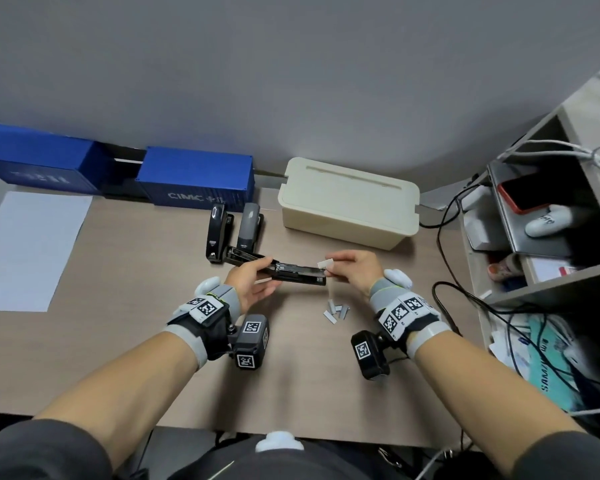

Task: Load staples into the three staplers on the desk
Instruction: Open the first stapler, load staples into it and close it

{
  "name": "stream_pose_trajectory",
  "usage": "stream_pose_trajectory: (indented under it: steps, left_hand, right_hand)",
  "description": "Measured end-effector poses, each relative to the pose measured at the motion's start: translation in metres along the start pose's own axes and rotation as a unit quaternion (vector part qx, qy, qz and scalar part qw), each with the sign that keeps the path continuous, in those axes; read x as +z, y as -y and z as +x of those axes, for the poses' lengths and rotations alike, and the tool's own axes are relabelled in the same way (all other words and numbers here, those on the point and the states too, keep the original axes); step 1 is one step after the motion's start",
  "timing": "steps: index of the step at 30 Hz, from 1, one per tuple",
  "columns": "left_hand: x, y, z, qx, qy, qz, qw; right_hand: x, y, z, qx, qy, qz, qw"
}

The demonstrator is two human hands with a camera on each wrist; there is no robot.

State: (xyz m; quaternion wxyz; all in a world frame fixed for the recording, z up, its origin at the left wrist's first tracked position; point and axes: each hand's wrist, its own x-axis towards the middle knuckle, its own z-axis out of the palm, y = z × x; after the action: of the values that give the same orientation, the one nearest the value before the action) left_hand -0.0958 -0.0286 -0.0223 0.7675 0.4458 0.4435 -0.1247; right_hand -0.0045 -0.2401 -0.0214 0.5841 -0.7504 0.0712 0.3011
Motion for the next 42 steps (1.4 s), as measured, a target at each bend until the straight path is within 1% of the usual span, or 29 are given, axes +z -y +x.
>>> stream_pose_trajectory:
  steps: [3,5,7,10,14,16,19,23,27,35,42]
  left_hand:
    - [0.003,0.001,-0.004,-0.001,0.01,0.005,1.0]
    - [0.004,0.002,-0.008,-0.001,0.016,0.008,1.0]
    - [0.005,0.001,-0.009,-0.003,0.019,0.008,1.0]
    - [0.003,0.002,-0.012,-0.001,0.022,0.005,1.0]
    - [0.002,0.003,-0.015,0.001,0.023,-0.002,1.0]
    - [0.001,0.004,-0.017,0.001,0.023,-0.003,1.0]
    - [-0.001,0.004,-0.018,0.003,0.02,-0.002,1.0]
    - [-0.001,0.003,-0.018,0.005,0.013,0.0,1.0]
    - [-0.001,0.002,-0.018,0.006,0.008,-0.003,1.0]
    - [0.002,0.001,-0.02,0.009,0.01,0.004,1.0]
    - [0.007,-0.001,-0.022,0.007,0.006,0.015,1.0]
  right_hand:
    - [0.013,0.008,-0.006,-0.005,0.011,0.003,1.0]
    - [0.02,0.009,-0.009,-0.018,0.01,-0.028,0.999]
    - [0.023,0.007,-0.009,-0.058,0.0,-0.089,0.994]
    - [0.025,0.007,-0.013,-0.112,-0.012,-0.199,0.974]
    - [0.025,0.012,-0.019,-0.134,-0.018,-0.272,0.953]
    - [0.026,0.011,-0.019,-0.139,-0.024,-0.275,0.951]
    - [0.028,0.011,-0.017,-0.13,-0.023,-0.25,0.959]
    - [0.027,0.011,-0.016,-0.13,-0.01,-0.261,0.957]
    - [0.025,0.011,-0.015,-0.12,0.0,-0.243,0.963]
    - [0.024,0.005,-0.012,-0.106,-0.009,-0.265,0.958]
    - [0.024,0.001,-0.008,-0.108,-0.021,-0.293,0.95]
